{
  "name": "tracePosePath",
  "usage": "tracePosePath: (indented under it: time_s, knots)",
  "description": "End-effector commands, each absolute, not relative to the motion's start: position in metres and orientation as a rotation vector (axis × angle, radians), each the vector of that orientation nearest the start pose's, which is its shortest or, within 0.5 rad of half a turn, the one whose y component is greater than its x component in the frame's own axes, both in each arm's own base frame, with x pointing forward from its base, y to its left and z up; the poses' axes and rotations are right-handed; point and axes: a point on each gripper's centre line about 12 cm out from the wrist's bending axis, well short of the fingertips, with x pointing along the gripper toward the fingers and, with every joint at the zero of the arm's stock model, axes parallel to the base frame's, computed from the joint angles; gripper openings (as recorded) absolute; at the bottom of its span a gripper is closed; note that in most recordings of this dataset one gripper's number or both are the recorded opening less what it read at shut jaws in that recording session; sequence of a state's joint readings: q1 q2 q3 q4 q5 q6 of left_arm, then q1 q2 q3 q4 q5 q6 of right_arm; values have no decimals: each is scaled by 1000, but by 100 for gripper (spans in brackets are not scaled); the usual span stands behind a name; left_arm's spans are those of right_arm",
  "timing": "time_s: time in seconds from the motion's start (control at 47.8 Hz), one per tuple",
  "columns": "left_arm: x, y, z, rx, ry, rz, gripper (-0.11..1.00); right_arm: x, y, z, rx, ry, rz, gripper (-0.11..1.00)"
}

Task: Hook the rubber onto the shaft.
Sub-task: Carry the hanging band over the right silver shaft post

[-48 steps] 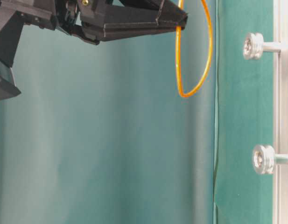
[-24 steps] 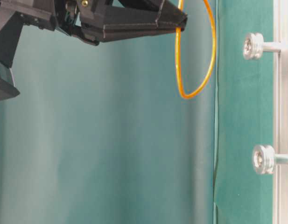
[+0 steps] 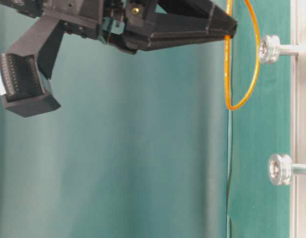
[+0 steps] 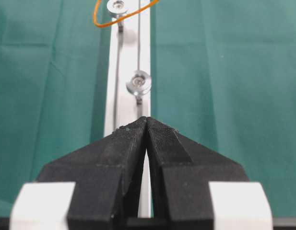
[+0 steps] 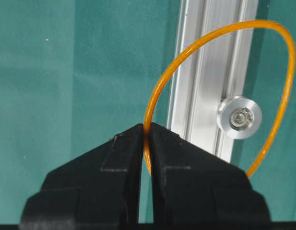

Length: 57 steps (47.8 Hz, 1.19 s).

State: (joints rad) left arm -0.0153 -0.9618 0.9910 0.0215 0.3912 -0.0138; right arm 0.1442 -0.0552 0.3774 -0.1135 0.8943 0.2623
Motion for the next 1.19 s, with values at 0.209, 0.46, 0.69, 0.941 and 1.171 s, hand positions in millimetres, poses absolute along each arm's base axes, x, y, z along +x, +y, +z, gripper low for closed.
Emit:
tracePosePath:
  time_s: [0.209,0.46,0.69,0.941,1.171]
  knots:
    - [199,-2,302,12,391,-9,0,366,42,227,34,1177,-62,7]
    - [199,-3,302,13,393,-10,0,366,42,229,34,1172,-62,7]
    - [199,-3,302,13,393,-10,0,368,43,231,34,1168,-60,7]
    - [199,-3,302,14,393,-11,0,367,43,231,34,1169,-61,7]
    - [199,-3,302,13,393,-10,0,368,43,232,34,1168,-61,7]
